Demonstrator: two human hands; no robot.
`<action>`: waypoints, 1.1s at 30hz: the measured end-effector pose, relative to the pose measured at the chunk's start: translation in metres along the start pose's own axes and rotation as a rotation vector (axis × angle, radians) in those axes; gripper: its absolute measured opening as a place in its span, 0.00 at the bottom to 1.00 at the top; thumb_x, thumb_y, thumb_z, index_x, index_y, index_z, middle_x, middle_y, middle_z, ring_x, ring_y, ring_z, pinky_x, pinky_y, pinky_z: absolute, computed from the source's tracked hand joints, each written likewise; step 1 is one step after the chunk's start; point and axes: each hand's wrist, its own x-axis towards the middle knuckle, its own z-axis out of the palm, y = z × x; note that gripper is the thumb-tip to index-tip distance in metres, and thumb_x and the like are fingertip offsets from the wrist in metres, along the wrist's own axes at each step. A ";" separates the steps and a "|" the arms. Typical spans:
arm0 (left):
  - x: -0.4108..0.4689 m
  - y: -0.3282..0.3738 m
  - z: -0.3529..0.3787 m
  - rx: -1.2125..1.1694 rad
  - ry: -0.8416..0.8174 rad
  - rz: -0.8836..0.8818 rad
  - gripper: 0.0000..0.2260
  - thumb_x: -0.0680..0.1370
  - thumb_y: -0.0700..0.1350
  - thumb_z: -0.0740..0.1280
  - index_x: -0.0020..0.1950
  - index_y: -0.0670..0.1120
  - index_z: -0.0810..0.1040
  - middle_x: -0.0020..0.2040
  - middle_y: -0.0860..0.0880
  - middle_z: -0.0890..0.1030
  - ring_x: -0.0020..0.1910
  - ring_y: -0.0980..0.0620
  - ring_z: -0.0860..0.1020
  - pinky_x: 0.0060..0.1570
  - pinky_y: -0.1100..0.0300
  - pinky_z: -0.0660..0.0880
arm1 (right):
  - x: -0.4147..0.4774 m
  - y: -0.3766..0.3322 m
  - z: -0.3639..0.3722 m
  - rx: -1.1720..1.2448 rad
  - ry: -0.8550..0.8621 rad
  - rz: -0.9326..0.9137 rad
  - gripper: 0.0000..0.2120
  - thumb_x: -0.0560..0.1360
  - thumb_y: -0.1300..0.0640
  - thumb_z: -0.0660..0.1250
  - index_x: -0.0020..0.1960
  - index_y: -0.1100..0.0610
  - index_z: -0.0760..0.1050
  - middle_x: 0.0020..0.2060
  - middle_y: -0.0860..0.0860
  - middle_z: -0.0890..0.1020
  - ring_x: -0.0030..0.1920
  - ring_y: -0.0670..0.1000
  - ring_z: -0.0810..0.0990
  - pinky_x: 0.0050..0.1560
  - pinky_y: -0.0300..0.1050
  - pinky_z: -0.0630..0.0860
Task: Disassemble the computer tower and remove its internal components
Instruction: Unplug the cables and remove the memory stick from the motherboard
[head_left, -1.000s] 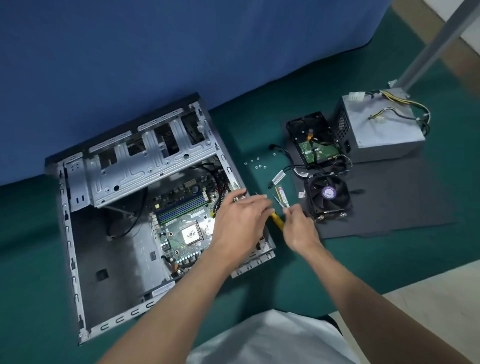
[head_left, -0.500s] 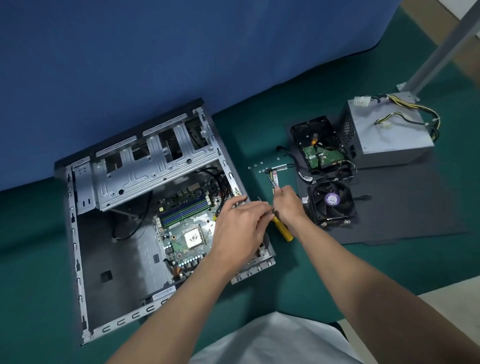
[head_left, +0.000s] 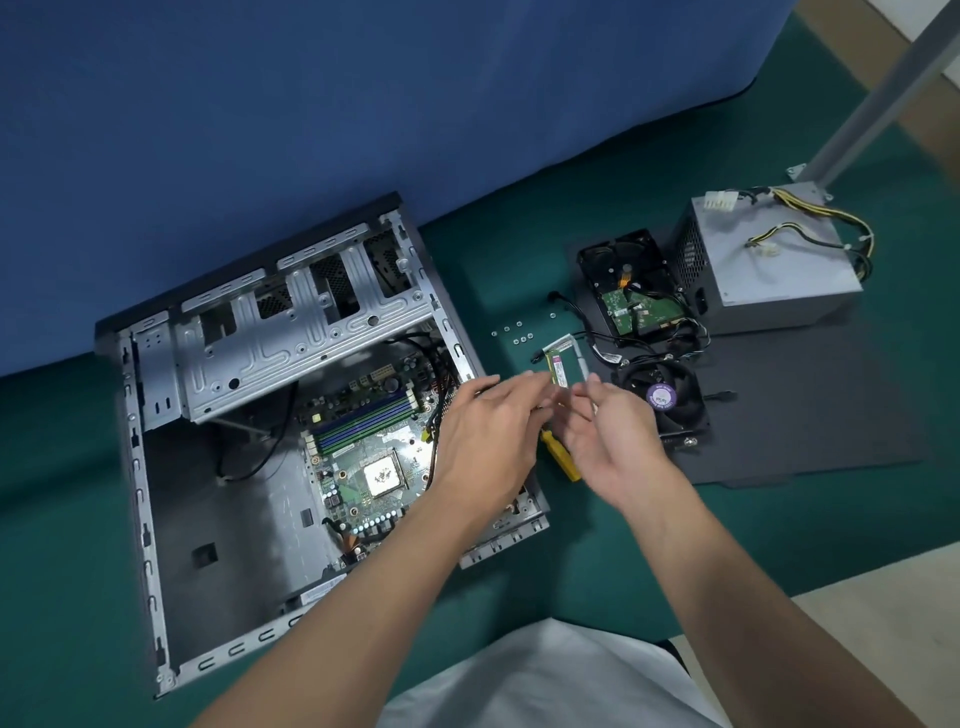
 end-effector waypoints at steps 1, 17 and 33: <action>0.002 0.002 0.002 0.001 -0.005 0.012 0.10 0.76 0.41 0.70 0.57 0.45 0.79 0.52 0.51 0.84 0.52 0.52 0.82 0.63 0.56 0.68 | -0.005 -0.003 0.000 0.134 -0.063 0.072 0.10 0.83 0.59 0.54 0.49 0.63 0.71 0.39 0.59 0.82 0.39 0.55 0.83 0.41 0.46 0.80; -0.005 -0.008 -0.001 0.370 -0.242 0.183 0.21 0.75 0.47 0.50 0.55 0.53 0.81 0.40 0.56 0.83 0.45 0.54 0.75 0.70 0.57 0.52 | 0.015 0.047 -0.026 -0.498 0.091 0.103 0.10 0.82 0.63 0.53 0.51 0.61 0.73 0.39 0.58 0.82 0.38 0.54 0.81 0.50 0.53 0.80; -0.026 -0.015 -0.008 0.357 -0.284 0.228 0.20 0.77 0.49 0.50 0.49 0.53 0.83 0.37 0.57 0.80 0.43 0.56 0.75 0.72 0.58 0.49 | 0.036 0.051 -0.019 -0.727 0.020 0.039 0.12 0.82 0.53 0.56 0.42 0.55 0.71 0.43 0.55 0.78 0.46 0.54 0.76 0.53 0.54 0.75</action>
